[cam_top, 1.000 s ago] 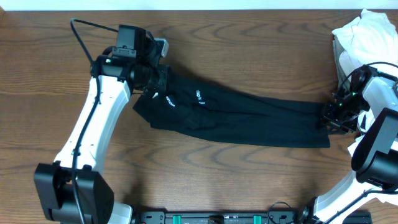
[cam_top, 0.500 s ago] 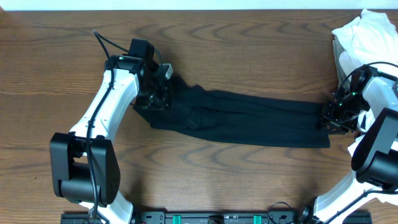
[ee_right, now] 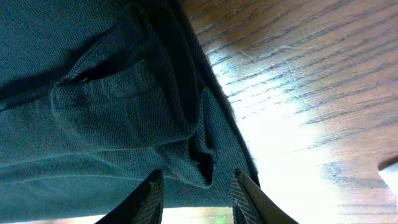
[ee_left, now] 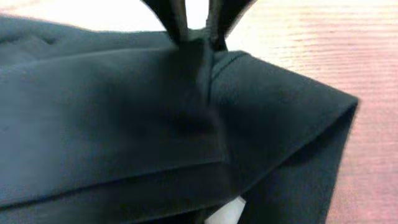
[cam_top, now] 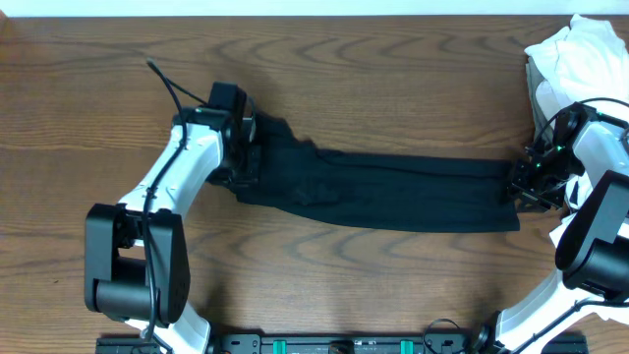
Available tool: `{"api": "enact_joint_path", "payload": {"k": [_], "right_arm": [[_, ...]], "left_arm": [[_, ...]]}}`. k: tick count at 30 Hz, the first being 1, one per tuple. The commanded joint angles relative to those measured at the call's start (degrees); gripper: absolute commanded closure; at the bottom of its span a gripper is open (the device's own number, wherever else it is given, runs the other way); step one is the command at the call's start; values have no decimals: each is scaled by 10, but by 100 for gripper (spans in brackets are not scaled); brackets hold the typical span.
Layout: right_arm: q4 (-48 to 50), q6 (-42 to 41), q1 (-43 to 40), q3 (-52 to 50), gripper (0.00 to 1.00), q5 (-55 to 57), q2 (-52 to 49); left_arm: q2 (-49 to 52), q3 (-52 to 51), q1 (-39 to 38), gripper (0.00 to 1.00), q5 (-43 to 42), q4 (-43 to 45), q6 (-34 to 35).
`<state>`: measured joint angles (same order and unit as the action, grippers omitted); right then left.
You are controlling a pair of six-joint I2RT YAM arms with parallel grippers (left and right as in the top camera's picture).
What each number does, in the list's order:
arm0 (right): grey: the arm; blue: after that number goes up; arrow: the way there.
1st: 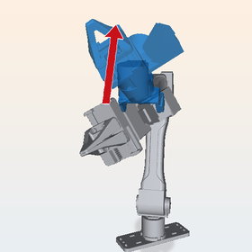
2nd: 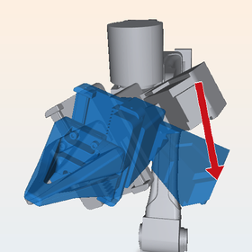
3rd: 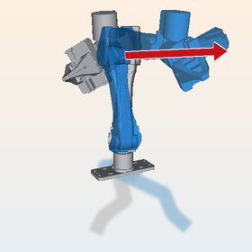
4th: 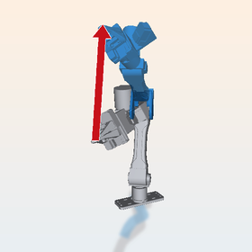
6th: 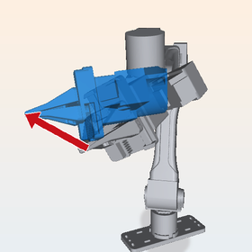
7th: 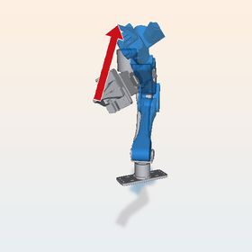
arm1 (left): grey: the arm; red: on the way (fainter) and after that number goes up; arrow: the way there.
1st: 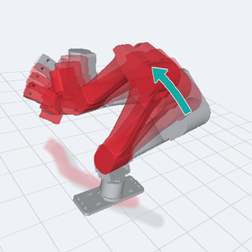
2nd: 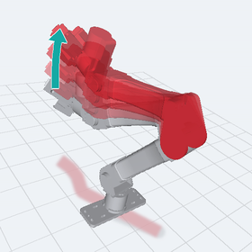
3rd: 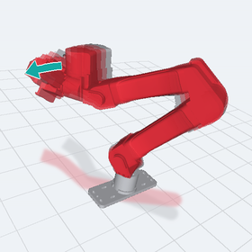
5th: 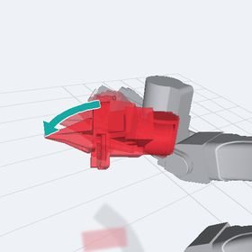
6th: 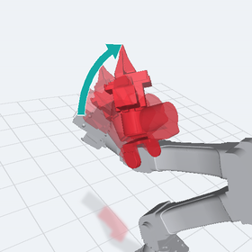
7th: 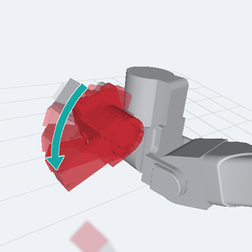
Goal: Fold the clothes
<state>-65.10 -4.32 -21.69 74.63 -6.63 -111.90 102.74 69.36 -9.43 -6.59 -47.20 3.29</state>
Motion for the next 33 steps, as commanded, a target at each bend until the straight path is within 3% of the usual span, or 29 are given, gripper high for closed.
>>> {"api": "enact_joint_path", "payload": {"k": [1,11,15,18,21,26,33], "right_arm": [[-1,3,-1,6,66,2,3],[-1,3,-1,6,66,4,3],[-1,3,-1,6,66,4,3],[-1,3,-1,6,66,4,3],[-2,3,-1,6,66,4,2],[-5,3,-1,6,66,4,2],[-6,3,-1,6,66,4,3]], "left_arm": [[0,-23,1,83,8,12,18],[-63,29,1,83,8,-33,17],[-124,37,1,83,-2,10,19],[-132,36,1,86,-68,56,17],[-107,29,-2,88,-148,104,14],[-26,28,-3,90,-210,144,3],[73,28,5,92,-198,117,-11]]}}
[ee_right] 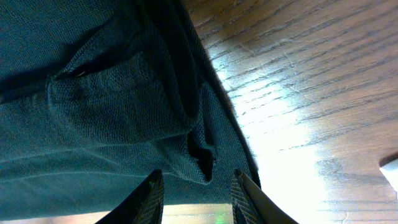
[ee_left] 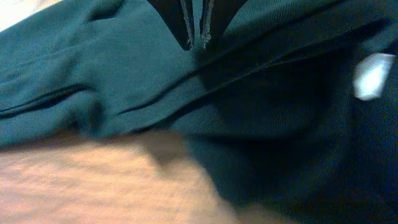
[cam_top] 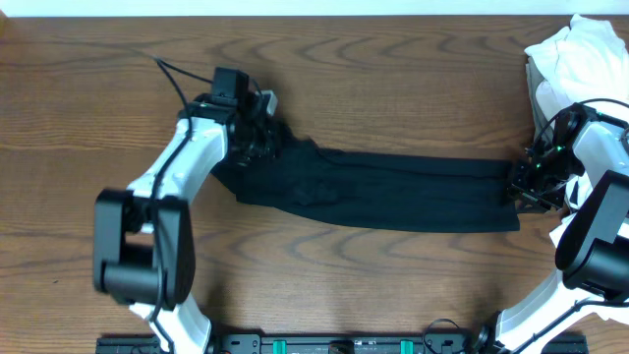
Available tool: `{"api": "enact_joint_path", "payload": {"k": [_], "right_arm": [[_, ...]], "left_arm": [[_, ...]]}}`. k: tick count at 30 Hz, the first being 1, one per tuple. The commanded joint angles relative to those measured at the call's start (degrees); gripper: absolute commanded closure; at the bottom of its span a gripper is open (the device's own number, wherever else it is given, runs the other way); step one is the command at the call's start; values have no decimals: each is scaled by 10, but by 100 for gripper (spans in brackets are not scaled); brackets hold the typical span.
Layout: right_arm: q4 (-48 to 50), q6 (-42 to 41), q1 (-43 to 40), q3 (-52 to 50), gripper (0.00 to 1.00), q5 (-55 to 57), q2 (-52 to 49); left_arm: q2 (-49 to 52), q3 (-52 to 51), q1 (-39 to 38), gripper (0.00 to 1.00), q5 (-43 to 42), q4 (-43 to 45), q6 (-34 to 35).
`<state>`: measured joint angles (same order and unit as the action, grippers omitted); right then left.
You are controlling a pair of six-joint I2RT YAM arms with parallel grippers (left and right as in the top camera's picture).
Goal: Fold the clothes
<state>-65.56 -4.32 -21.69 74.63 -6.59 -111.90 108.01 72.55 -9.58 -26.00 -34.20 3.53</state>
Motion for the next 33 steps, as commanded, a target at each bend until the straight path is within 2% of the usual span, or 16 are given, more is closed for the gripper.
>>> {"api": "enact_joint_path", "payload": {"k": [1,11,17,19,22,26,28,33], "right_arm": [[-1,3,-1,6,66,4,3],[-5,8,-1,6,66,7,3],[-7,8,-2,6,64,8,3],[-9,7,-6,8,60,12,3],[-14,-10,-25,16,55,12,5],[-31,-11,-61,28,33,-9,10],[-42,1,-77,28,28,-35,10],[-29,47,-95,8,26,-120,10]], "left_arm": [[30,-4,8,92,3,-23,-13],[121,-5,10,92,17,-57,-13],[125,-5,12,92,132,-88,0],[125,-5,14,92,173,-100,26],[125,-5,16,92,179,-103,30],[125,-5,15,92,177,-103,30],[125,-5,15,91,177,-103,30],[125,-5,15,91,177,-106,30]]}}
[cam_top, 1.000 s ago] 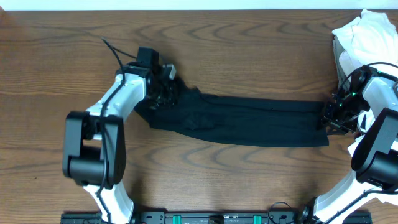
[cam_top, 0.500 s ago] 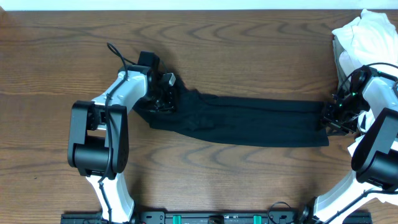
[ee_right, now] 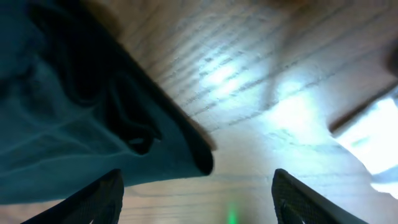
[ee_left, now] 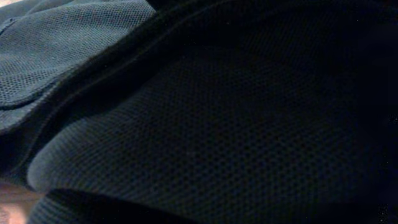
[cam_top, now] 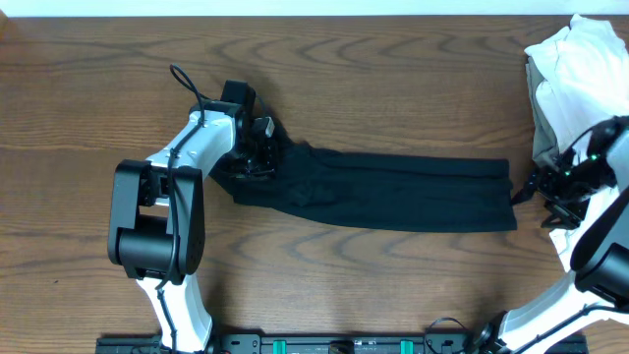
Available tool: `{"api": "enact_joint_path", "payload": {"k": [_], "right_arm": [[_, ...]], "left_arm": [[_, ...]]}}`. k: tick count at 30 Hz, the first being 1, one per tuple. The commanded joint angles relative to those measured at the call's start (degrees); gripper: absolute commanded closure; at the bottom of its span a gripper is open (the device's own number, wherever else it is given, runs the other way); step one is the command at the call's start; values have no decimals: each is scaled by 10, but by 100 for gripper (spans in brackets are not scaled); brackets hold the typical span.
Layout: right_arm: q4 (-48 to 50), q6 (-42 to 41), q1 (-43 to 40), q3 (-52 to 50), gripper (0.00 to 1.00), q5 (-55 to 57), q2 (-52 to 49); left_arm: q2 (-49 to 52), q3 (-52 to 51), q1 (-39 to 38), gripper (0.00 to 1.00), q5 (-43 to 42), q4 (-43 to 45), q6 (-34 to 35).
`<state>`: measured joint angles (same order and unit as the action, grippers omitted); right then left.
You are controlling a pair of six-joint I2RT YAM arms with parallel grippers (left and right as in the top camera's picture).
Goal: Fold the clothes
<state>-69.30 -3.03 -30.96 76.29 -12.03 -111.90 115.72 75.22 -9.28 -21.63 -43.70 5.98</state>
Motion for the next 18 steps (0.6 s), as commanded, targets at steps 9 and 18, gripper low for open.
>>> {"api": "enact_joint_path", "payload": {"k": [9,18], "right_arm": [[144,35,9,-93,26,-141,10],[240,11,23,-164,46,-160,10]], "left_arm": [[48,-31,12,91,131,-12,6],[48,-31,12,91,131,-12,6]]}}
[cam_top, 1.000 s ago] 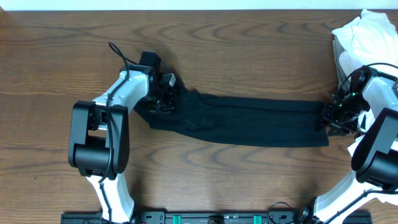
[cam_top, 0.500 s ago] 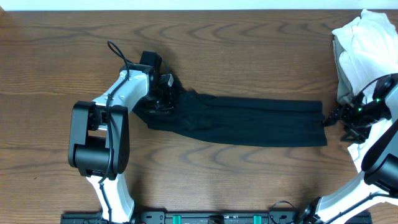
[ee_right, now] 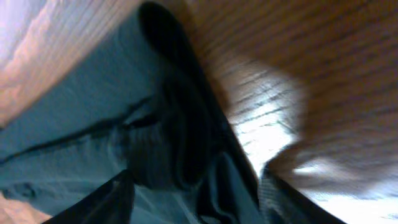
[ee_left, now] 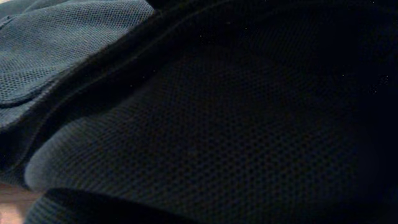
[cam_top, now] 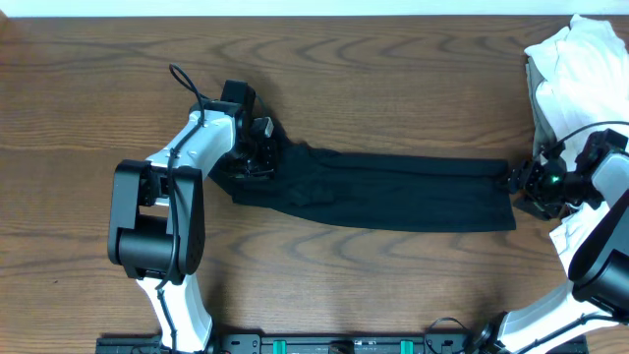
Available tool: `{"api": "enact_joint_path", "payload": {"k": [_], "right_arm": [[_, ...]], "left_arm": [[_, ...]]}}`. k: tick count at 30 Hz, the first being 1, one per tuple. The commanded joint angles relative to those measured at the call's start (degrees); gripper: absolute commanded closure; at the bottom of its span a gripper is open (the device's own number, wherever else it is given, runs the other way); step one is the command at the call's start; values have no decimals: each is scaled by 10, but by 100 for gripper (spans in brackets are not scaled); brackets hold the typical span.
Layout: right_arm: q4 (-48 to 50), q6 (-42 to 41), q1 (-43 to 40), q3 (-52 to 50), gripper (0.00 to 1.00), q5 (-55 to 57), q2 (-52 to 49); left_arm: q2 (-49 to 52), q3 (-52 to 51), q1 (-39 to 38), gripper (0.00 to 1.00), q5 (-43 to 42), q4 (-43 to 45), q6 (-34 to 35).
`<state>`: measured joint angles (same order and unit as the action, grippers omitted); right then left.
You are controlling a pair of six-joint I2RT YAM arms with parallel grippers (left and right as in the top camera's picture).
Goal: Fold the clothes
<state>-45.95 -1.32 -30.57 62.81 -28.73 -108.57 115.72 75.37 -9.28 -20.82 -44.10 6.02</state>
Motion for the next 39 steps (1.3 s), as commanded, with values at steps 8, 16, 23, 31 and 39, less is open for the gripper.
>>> {"api": "enact_joint_path", "payload": {"k": [8,16,23,31,39], "right_arm": [[12,-17,17,-29,99,6,-23],[-11,-18,5,35,99,13,-17],[-123,-18,-6,194,99,86,7],[-258,-16,75,309,99,97,18],[-282,-96,252,308,99,161,18]], "left_arm": [[44,-31,12,92,123,-17,5],[-63,0,12,73,77,-41,3],[-150,0,12,53,80,-52,3],[-158,0,12,53,80,-56,3],[-158,-1,12,53,80,-67,3]]}}
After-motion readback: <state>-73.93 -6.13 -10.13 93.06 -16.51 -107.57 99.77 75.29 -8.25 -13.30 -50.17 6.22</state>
